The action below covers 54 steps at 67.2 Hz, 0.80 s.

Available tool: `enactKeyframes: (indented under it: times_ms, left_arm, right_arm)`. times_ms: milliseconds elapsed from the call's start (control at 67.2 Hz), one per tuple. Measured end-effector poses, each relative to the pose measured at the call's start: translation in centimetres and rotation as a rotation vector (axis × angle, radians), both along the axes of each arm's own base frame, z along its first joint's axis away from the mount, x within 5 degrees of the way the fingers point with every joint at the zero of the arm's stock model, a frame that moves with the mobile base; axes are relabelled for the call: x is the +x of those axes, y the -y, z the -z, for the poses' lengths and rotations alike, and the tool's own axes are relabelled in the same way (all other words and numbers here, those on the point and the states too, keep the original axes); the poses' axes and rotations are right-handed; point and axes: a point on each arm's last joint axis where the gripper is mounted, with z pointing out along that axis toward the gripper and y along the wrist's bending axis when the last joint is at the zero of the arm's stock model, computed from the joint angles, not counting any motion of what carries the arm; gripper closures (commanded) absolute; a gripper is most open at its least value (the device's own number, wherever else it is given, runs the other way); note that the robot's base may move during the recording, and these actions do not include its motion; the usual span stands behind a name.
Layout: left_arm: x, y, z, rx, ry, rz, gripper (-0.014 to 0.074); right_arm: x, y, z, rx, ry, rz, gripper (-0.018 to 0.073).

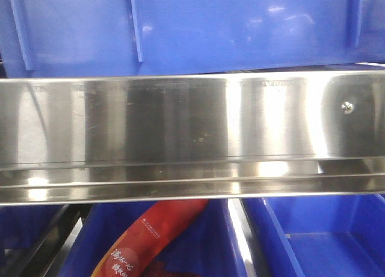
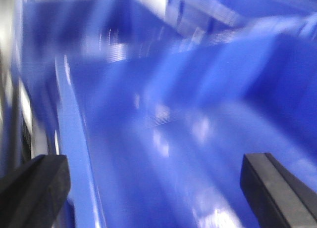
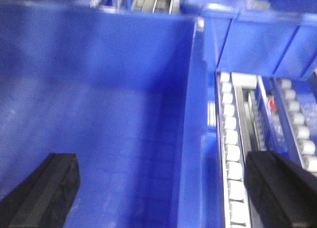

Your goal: Move blue bin to conveyor side

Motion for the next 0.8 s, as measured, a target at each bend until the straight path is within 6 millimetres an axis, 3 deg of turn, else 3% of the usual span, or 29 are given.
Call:
enactKeyframes:
  times_ms: [193, 431, 610, 803]
  left_arm:
    - [1.4, 0.2, 0.6, 0.013, -0.068, -0.038, -0.0003]
    - [3.6, -0.3, 0.3, 0.136, -0.208, -0.13, -0.0003]
    - [5.1, 0.0, -0.7, 0.145, -0.226, -0.154, -0.0003]
    - [6.6, 0.3, -1.2, 0.133, -0.205, -0.175, -0.0003]
  right_arm:
    - [3.7, -0.2, 1.7, -0.03, -0.076, 0.002, 0.0001]
    - [6.4, -0.1, 4.0, -0.071, -0.154, 0.018, 0.0001]
    - [8.0, -0.2, 4.1, -0.064, -0.154, 0.023, 0.0001]
    - [8.3, -0.1, 2.9, -0.059, -0.112, 0.044, 0.0001]
